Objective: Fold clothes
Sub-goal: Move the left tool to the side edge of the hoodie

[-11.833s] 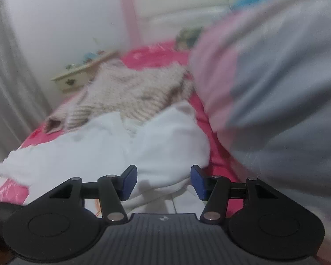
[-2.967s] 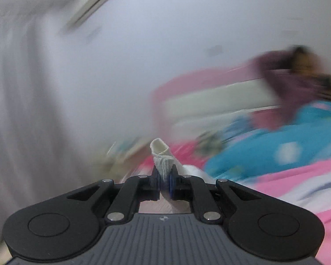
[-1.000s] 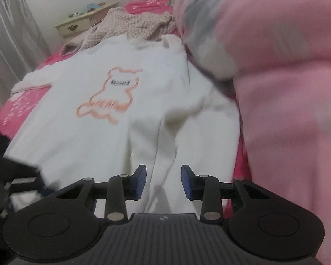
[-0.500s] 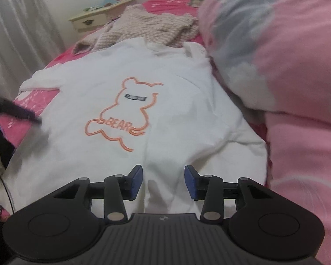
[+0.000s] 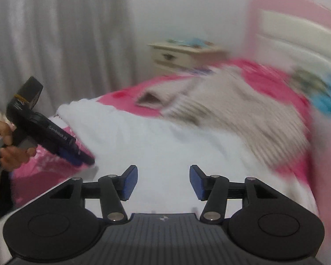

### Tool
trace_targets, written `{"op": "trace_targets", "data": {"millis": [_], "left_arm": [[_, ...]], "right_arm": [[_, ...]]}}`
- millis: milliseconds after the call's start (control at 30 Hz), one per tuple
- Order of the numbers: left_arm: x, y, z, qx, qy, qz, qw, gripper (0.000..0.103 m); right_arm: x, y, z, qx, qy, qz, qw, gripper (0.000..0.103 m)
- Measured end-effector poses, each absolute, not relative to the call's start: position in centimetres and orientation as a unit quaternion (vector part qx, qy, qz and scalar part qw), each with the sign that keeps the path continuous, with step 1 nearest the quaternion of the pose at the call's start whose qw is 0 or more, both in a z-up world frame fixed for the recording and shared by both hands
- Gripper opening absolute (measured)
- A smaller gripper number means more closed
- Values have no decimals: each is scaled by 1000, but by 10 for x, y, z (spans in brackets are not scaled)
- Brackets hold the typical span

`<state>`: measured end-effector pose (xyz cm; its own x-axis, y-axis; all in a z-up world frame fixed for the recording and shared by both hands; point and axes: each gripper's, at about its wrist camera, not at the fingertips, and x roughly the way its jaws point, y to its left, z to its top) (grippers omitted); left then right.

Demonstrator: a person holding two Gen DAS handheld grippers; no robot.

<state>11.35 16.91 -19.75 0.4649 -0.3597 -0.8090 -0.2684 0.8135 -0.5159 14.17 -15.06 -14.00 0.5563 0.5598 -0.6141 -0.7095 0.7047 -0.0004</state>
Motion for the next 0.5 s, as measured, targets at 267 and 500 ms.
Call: {"op": "trace_targets", "data": {"millis": [267,500], "left_arm": [[120,169,-210,-327,484,-79,808,58],[133,157,-216,-305,493,-107,808,42]], "right_arm": [[241,-42,-186,-231,301,408,830,57],[283,-17,-213,-233,370,406,803,41]]}}
